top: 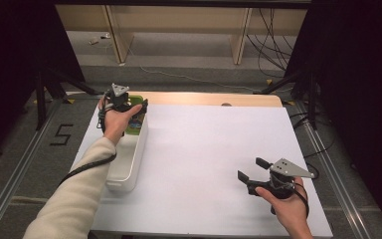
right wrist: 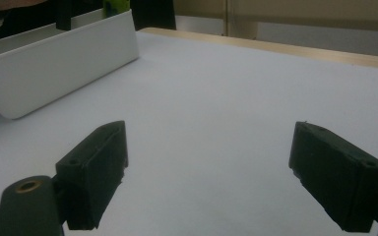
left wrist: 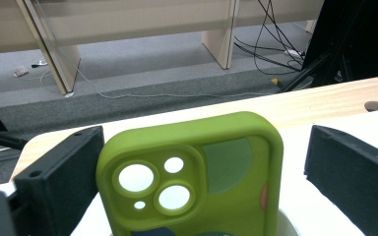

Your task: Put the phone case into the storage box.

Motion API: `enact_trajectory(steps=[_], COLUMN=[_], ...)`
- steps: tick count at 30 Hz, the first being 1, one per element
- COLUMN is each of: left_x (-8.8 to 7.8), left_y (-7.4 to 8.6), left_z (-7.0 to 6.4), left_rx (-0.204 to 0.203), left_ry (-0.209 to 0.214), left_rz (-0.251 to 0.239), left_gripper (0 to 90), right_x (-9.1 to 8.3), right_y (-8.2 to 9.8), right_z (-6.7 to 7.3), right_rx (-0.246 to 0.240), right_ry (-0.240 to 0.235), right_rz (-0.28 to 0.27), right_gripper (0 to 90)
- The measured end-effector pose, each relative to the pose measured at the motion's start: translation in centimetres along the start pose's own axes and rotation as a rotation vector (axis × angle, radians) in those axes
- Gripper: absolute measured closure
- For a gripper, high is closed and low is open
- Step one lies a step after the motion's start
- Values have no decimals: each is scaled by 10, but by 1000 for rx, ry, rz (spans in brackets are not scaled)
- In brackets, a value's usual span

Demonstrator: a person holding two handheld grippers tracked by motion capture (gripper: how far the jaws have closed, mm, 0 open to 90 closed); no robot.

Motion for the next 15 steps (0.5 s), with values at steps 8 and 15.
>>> enact_trajectory(steps=[8,15], left_x=[-1,-5], left_y=[-2,-3], left_z=[0,-1], left_rx=[-11,-21], left_ry=[13,26], left_rz=[-3,-9], left_gripper=[0,0], right_x=[0,0], right_y=[0,-1], right_z=[0,0], right_rx=[1,-1], right_ry=[1,2], right_rz=[-2,-3], right_gripper=[160,160])
Point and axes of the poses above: each handheld gripper's, and its own axes: x roughly forward along the jaws, y roughly out of its underside, z roughly to its left, the point moved 1 cm from there along x, roughly forward along the jaws, and after that the axes turned 12 degrees about -z, right-handed, at the moved point
